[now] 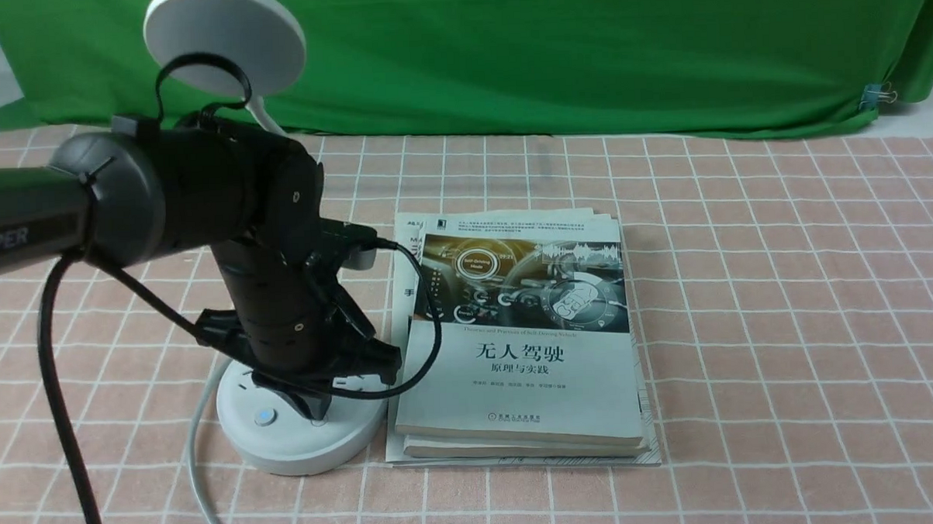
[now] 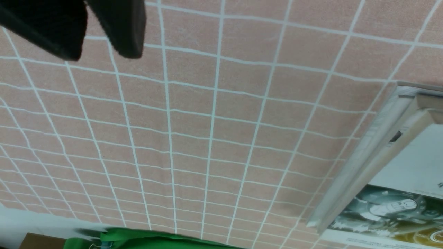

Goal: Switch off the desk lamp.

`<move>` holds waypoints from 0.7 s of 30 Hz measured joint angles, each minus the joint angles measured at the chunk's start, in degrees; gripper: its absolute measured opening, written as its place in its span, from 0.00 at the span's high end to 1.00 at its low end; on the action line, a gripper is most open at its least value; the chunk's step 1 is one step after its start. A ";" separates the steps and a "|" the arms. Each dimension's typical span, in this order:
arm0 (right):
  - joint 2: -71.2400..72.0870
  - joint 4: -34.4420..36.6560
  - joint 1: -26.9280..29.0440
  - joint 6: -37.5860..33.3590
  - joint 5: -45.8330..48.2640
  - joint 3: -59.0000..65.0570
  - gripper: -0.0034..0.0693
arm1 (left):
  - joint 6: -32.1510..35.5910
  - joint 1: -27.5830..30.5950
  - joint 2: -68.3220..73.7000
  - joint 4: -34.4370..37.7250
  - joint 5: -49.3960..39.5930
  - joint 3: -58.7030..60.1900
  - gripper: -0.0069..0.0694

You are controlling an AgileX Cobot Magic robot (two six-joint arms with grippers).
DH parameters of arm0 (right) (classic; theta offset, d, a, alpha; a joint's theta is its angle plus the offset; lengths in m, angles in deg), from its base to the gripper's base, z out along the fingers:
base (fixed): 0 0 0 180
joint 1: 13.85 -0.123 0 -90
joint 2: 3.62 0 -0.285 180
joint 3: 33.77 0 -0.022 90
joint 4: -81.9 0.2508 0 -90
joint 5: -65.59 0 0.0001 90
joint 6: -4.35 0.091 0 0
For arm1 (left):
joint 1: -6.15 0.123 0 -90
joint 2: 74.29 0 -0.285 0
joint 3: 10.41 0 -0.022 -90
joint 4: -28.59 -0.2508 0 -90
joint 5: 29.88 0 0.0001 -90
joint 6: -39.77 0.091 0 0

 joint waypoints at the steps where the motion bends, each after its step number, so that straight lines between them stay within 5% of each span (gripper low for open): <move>1: 0.00 0.00 0.00 0.00 0.00 0.00 0.62 | 0.00 0.00 -0.06 0.06 0.23 0.13 0.90; 15: 0.00 0.00 0.00 0.00 0.00 0.00 0.62 | 0.00 0.00 -15.68 0.79 -1.23 3.74 0.90; 21: 0.00 0.00 0.00 0.00 0.00 0.00 0.62 | 0.24 0.00 -36.53 4.31 9.10 19.25 0.90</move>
